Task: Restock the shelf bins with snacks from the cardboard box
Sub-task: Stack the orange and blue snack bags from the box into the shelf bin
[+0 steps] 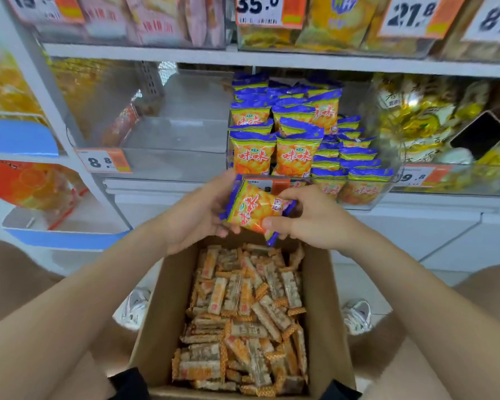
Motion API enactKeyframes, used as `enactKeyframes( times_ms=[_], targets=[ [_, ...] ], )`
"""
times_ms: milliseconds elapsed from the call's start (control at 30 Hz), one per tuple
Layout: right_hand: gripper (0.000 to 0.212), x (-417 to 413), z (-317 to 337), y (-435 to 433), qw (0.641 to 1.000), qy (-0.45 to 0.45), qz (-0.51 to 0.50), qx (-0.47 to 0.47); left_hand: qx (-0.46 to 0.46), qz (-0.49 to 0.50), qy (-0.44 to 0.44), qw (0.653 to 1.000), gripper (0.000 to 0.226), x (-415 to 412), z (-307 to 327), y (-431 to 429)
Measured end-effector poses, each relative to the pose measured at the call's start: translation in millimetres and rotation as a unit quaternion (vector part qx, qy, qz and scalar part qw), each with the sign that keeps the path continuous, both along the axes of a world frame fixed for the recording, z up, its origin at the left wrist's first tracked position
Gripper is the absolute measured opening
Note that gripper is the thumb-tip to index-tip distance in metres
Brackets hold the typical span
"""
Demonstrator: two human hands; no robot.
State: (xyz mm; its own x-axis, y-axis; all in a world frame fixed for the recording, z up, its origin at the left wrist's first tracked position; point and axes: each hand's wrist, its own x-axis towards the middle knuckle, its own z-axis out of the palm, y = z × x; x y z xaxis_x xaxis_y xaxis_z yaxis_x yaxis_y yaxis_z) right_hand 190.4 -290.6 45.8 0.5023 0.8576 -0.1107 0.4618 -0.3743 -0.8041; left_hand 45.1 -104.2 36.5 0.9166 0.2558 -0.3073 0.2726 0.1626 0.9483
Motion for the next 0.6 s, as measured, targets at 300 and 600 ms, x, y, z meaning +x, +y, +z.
enactKeyframes(
  times_ms=[300, 600],
  targets=[
    [0.024, -6, 17, -10, 0.990, 0.070, -0.042, 0.114, 0.152, 0.103, -0.134, 0.974, 0.030, 19, 21, -12],
    [0.013, 14, 52, -12, 0.906, 0.096, -0.270, 0.311, 0.600, 0.119, -0.235, 0.755, 0.028, 48, 40, -17]
  ],
)
